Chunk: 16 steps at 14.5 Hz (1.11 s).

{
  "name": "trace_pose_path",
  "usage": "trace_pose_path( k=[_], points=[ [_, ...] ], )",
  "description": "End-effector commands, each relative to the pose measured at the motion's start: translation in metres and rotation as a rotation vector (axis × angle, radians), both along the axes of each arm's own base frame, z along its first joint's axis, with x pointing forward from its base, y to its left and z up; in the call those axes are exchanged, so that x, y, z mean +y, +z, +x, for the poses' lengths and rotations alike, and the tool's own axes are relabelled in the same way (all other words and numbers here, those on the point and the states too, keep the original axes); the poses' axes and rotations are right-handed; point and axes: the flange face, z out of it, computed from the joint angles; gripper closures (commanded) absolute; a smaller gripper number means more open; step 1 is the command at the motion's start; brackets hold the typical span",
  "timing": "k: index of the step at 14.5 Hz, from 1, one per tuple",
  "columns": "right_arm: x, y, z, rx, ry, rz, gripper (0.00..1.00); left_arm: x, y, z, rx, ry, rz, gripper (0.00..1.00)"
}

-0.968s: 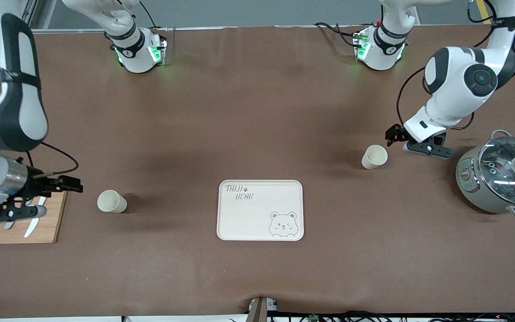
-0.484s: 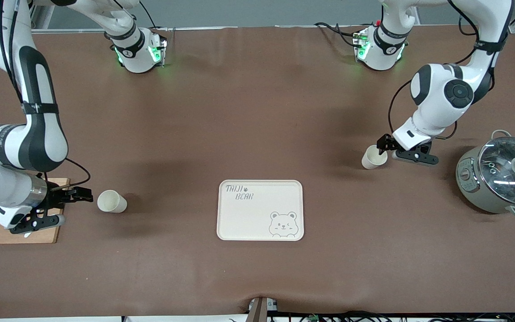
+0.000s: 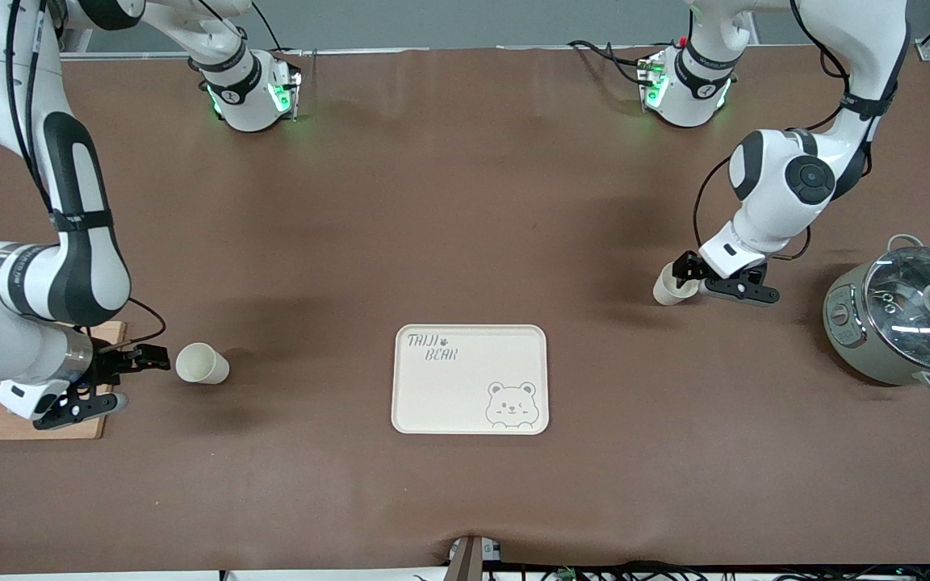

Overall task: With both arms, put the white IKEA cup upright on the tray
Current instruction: 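Lower both grippers around the white paper cups and close them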

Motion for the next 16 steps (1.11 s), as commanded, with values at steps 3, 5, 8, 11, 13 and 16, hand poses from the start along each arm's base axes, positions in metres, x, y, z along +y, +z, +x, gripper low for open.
trace_pose_path(
  k=[3, 5, 8, 11, 13, 16],
  points=[
    [-0.001, -0.023, -0.007, -0.017, 0.005, 0.009, 0.00, 0.000, -0.013, -0.014, -0.020, -0.012, -0.007, 0.00],
    [0.001, -0.029, -0.009, -0.018, 0.007, 0.008, 0.00, 0.000, -0.014, -0.015, -0.018, -0.014, -0.007, 0.00],
    [0.004, -0.040, -0.014, -0.008, 0.012, 0.008, 0.00, -0.004, -0.016, -0.018, -0.013, -0.023, -0.008, 0.00],
    [0.007, -0.049, -0.018, -0.007, 0.015, 0.007, 0.00, -0.005, -0.017, -0.018, -0.009, -0.008, -0.010, 0.00],
    [0.009, -0.051, -0.020, -0.002, 0.016, 0.009, 0.00, -0.004, -0.017, -0.019, -0.004, 0.006, -0.011, 0.42],
    [0.011, -0.054, -0.020, 0.002, 0.019, 0.011, 0.00, -0.005, -0.017, -0.019, -0.002, 0.012, -0.011, 1.00]
  ],
)
